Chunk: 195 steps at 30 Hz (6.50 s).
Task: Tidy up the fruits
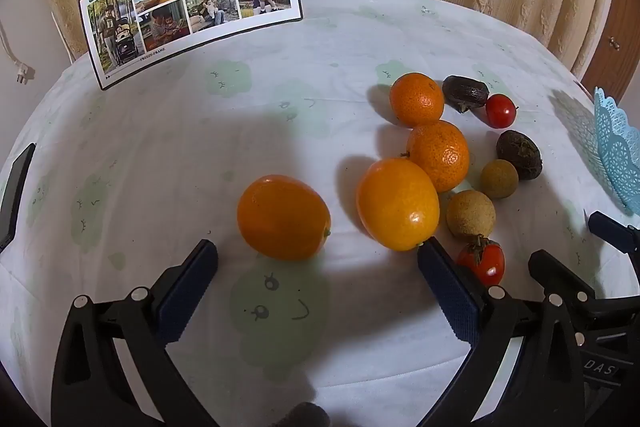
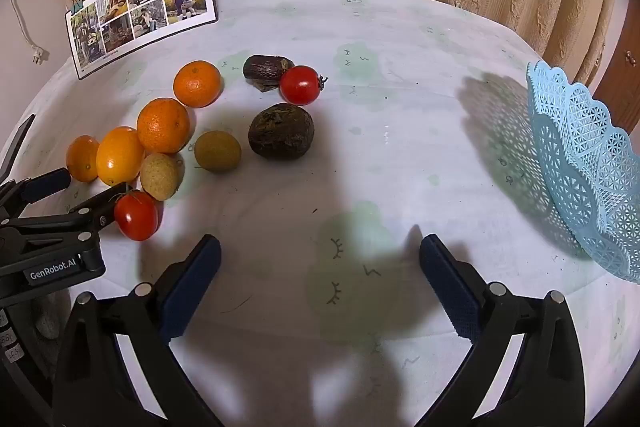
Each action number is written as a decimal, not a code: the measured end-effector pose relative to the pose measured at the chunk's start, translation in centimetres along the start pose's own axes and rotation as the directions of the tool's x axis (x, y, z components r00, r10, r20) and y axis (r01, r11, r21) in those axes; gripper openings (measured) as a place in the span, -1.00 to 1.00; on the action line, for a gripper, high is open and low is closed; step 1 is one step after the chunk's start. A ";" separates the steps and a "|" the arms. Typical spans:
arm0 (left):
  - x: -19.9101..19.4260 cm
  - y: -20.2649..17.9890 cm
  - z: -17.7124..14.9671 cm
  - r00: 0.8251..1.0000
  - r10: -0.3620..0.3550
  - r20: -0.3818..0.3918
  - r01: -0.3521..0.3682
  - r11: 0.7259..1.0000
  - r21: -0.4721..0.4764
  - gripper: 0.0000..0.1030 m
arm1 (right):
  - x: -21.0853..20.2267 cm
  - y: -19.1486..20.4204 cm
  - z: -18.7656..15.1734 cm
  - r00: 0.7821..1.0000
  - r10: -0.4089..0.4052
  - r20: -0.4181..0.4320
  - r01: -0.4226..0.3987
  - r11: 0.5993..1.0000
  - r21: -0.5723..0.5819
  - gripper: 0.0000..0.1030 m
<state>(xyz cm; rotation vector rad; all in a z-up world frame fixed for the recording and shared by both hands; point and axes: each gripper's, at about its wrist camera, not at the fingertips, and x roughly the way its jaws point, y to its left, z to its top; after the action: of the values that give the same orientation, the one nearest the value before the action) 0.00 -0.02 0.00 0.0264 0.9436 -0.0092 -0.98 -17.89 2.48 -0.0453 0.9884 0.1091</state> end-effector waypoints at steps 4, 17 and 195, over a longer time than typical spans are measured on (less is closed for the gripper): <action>0.0 -0.1 0.0 1.000 0.001 -0.001 -0.001 1.000 0.000 0.91 | 0.0 0.0 0.0 1.000 -0.002 -0.001 0.002 1.000 -0.001 0.96; 0.0 0.0 0.0 1.000 -0.003 0.000 0.003 1.000 -0.002 0.91 | 0.1 0.0 0.0 1.000 -0.002 0.000 0.002 1.000 -0.002 0.96; -6.5 -11.1 3.2 0.971 -0.214 0.108 0.181 0.949 0.257 -0.20 | -10.6 -22.7 -4.7 0.908 -0.208 0.362 -0.015 0.851 0.526 0.31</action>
<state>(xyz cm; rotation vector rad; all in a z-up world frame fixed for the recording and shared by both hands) -1.40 -11.24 6.91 0.1583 0.8023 -0.3112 -8.10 -41.58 8.46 0.4131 0.5642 -0.2434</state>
